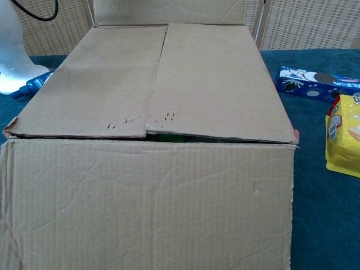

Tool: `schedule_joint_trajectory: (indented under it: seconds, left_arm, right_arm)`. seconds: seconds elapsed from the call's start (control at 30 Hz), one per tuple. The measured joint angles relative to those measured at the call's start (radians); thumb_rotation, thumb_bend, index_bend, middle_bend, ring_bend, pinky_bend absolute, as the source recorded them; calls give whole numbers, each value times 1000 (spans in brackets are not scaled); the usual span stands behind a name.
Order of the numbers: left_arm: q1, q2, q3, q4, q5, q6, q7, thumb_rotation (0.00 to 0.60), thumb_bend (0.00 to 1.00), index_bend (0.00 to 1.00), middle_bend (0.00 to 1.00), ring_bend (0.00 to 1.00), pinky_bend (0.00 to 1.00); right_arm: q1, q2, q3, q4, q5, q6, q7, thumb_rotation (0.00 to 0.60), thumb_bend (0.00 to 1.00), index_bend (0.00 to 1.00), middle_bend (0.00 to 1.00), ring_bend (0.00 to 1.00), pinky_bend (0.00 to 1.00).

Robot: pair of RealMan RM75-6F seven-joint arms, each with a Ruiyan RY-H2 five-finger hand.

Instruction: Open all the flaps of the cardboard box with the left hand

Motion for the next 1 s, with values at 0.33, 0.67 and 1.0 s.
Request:
schedule_joint_trajectory:
  seconds: [0.33, 0.67, 1.0]
  left_arm:
    - [27, 66, -2, -13, 8, 34, -3, 600, 537, 0, 0, 0, 23]
    - [82, 156, 63, -151, 175, 24, -141, 600, 0, 0, 0, 0, 8]
    - [158, 241, 159, -302, 440, 50, -392, 600, 0, 0, 0, 0, 17]
  right_arm:
    - [4, 2, -8, -9, -15, -5, -4, 600, 0, 0, 0, 0, 144]
    - [6, 3, -14, -12, -21, -9, -6, 600, 0, 0, 0, 0, 144]
    - [6, 6, -25, -23, -42, -8, -6, 600, 0, 0, 0, 0, 144]
